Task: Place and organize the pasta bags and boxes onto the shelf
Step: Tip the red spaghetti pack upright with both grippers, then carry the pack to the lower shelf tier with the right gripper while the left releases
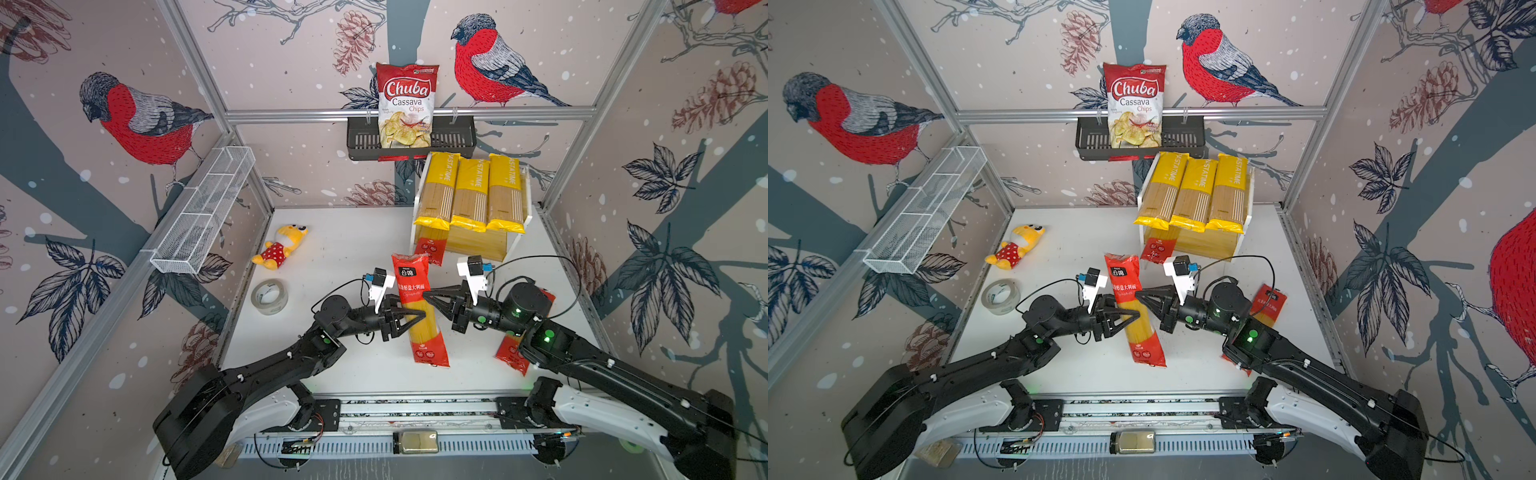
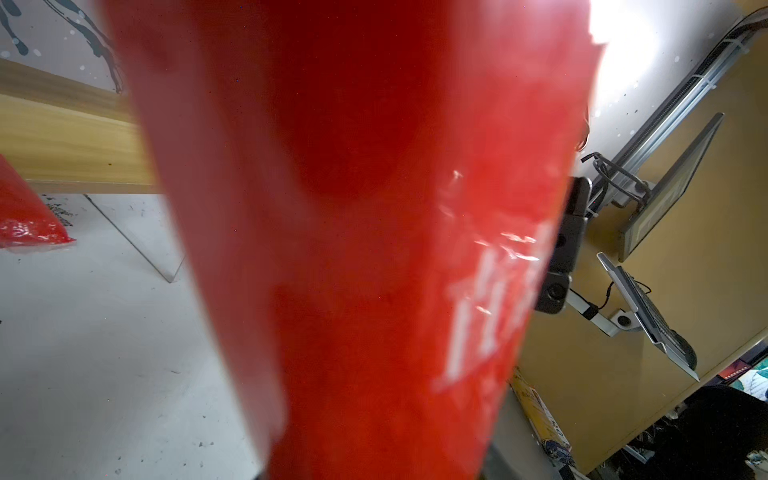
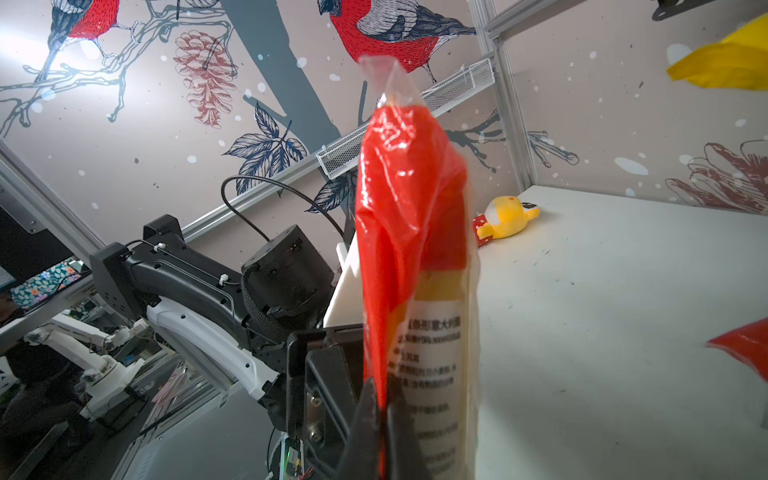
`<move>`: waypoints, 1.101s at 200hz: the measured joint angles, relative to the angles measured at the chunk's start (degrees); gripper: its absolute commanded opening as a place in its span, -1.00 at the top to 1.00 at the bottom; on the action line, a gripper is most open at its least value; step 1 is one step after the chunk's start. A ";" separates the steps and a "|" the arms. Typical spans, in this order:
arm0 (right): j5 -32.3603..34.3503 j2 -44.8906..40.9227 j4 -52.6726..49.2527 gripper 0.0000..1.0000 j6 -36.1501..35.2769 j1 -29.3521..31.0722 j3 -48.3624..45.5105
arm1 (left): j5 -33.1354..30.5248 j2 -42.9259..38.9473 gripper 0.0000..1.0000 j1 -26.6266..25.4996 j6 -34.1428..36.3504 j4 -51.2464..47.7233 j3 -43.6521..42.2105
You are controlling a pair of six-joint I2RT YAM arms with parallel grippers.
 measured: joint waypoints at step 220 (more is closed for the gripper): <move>14.03 -7.63 12.92 -0.50 25.62 2.95 -27.19 | -6.62 10.71 0.58 3.74 -17.42 -10.49 8.81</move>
